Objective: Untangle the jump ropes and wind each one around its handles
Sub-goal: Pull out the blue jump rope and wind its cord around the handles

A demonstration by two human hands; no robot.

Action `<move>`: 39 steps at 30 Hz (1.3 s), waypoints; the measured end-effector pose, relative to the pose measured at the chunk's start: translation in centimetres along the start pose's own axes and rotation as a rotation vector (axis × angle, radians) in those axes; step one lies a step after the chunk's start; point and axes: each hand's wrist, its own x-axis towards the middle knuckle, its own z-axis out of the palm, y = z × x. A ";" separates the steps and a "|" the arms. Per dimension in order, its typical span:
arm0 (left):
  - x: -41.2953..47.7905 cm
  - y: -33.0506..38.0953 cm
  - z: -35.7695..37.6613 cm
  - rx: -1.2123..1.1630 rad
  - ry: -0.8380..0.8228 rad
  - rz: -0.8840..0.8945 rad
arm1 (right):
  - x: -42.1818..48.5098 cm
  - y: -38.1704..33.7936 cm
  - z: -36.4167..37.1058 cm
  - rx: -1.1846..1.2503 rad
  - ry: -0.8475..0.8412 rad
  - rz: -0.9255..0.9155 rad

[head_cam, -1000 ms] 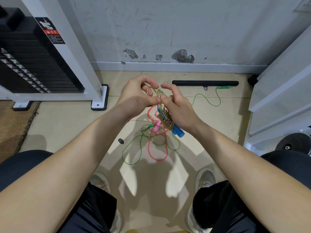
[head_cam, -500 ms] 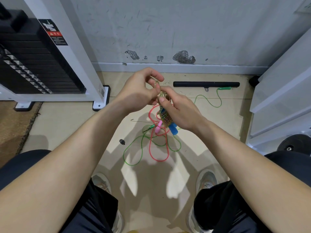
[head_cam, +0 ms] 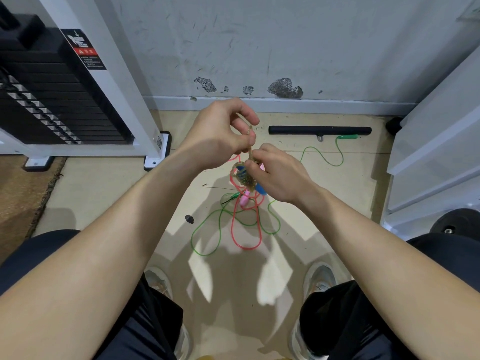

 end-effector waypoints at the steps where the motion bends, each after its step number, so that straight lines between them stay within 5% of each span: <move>1: -0.1 0.1 0.1 -0.004 -0.013 0.009 | 0.1 -0.1 0.0 -0.011 -0.007 0.010; 10: -0.1 0.4 0.0 -0.081 0.032 -0.013 | 0.3 0.7 0.4 -0.188 -0.062 0.040; 16: 0.4 -0.5 -0.1 -0.195 0.064 -0.057 | 0.4 1.1 0.5 -0.043 -0.012 0.018; 22: 0.7 -1.4 0.0 -0.200 -0.021 -0.042 | 1.0 0.9 0.0 0.267 -0.054 0.078; 28: 1.3 -1.3 -0.4 -0.243 -0.079 -0.008 | 2.5 -0.9 -2.4 0.847 -0.119 0.147; 39: 9.1 -5.1 -0.6 -0.400 0.116 -0.241 | 10.5 1.5 -3.0 1.103 -0.037 0.311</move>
